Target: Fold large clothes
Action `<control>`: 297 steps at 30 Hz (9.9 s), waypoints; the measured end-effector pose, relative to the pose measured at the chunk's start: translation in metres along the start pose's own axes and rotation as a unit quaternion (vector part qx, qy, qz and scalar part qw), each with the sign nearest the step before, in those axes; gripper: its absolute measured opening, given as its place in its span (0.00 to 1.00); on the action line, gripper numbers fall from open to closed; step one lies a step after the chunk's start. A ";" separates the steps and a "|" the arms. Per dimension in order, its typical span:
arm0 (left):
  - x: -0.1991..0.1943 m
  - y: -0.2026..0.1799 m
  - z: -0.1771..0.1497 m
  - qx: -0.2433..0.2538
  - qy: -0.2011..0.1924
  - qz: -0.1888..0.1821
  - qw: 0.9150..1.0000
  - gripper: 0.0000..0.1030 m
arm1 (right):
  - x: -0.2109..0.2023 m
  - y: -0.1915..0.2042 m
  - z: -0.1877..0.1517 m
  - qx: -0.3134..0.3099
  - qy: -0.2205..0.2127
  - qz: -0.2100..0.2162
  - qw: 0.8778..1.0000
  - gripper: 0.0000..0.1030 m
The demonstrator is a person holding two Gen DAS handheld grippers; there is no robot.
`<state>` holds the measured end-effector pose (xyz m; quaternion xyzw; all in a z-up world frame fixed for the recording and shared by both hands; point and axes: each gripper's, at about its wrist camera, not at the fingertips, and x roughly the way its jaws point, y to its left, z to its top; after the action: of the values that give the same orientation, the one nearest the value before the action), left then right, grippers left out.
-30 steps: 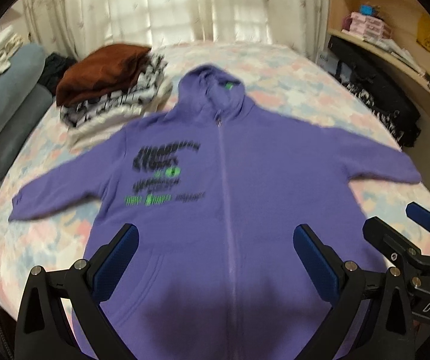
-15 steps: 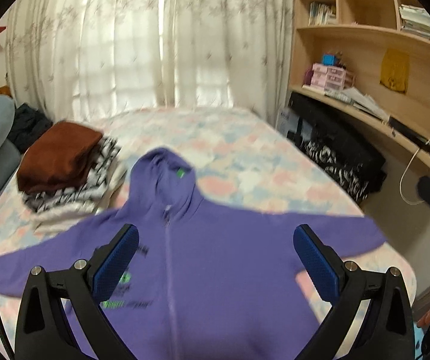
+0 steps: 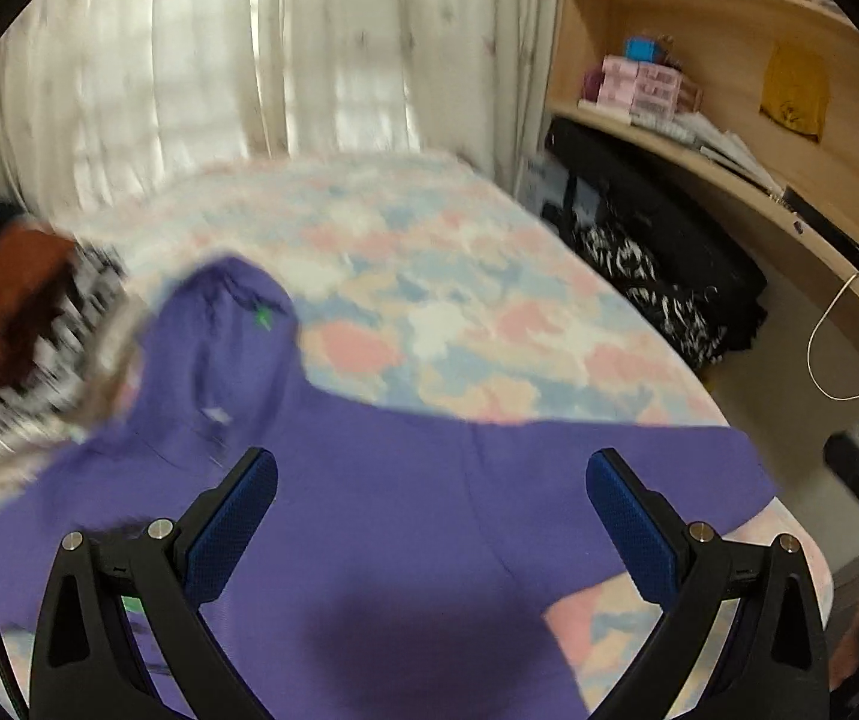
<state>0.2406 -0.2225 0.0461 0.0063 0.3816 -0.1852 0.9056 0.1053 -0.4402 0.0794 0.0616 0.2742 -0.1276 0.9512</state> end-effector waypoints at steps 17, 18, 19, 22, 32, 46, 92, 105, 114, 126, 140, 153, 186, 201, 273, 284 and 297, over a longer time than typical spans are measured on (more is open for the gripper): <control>0.156 -0.021 -0.079 -0.035 0.145 0.036 0.988 0.94 | 0.128 -0.140 -0.150 0.246 0.189 -0.012 0.950 0.77; 0.155 -0.020 -0.080 -0.040 0.145 0.030 0.988 0.92 | 0.129 -0.146 -0.151 0.265 0.185 -0.007 0.946 0.77; 0.156 -0.020 -0.081 -0.046 0.145 0.021 0.988 0.92 | 0.132 -0.150 -0.151 0.279 0.181 -0.004 0.943 0.77; 0.154 -0.017 -0.081 -0.055 0.138 -0.001 0.989 0.91 | 0.140 -0.158 -0.148 0.304 0.171 -0.007 0.937 0.75; 0.098 0.049 -0.058 -0.072 0.097 -0.011 0.993 0.36 | 0.116 -0.123 -0.084 0.259 0.071 -0.029 0.963 0.09; 0.029 0.200 -0.083 -0.126 0.071 0.061 0.988 0.43 | 0.121 0.202 -0.083 -0.098 0.141 0.164 0.971 0.17; 0.033 0.266 -0.080 -0.072 0.062 0.086 0.992 0.33 | 0.056 0.163 -0.180 -0.027 0.181 0.207 0.961 0.60; 0.097 0.319 -0.111 -0.173 0.107 0.055 0.978 0.57 | 0.134 0.125 -0.112 0.056 0.209 0.171 0.961 0.60; 0.110 0.291 -0.090 -0.112 0.096 0.059 0.987 0.11 | 0.242 0.130 -0.091 0.086 0.247 0.122 0.958 0.52; 0.114 0.289 -0.091 -0.091 0.093 0.091 0.987 0.29 | 0.250 0.108 -0.104 0.105 0.234 0.117 0.960 0.29; 0.080 0.292 -0.124 -0.096 0.102 0.080 0.987 0.14 | 0.164 0.105 -0.147 0.035 0.268 0.146 0.952 0.23; 0.037 0.272 -0.114 -0.078 0.097 0.065 0.990 0.48 | 0.119 0.147 -0.116 0.003 0.224 0.141 0.964 0.31; 0.024 0.244 -0.120 -0.097 0.080 0.042 0.991 0.53 | 0.118 0.132 -0.130 0.080 0.202 0.112 0.970 0.30; -0.075 0.236 -0.184 -0.047 0.073 0.062 0.994 0.60 | 0.036 0.164 -0.166 0.069 0.206 0.138 0.966 0.42; -0.169 0.553 -0.211 -0.226 -0.055 0.179 0.956 0.04 | 0.068 0.567 -0.224 -0.160 0.240 0.333 0.898 0.12; -0.164 0.329 -0.095 -0.042 -0.093 0.072 0.992 0.04 | 0.016 0.372 -0.180 -0.020 0.160 0.293 0.942 0.12; 0.000 0.206 -0.152 -0.047 0.067 -0.035 0.996 0.71 | 0.044 0.213 -0.193 0.090 0.181 0.201 0.958 0.18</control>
<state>0.2063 -0.0072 -0.0882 -0.0370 0.4496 -0.1978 0.8702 0.1031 -0.2088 -0.0967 0.2231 0.4113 0.0552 0.8820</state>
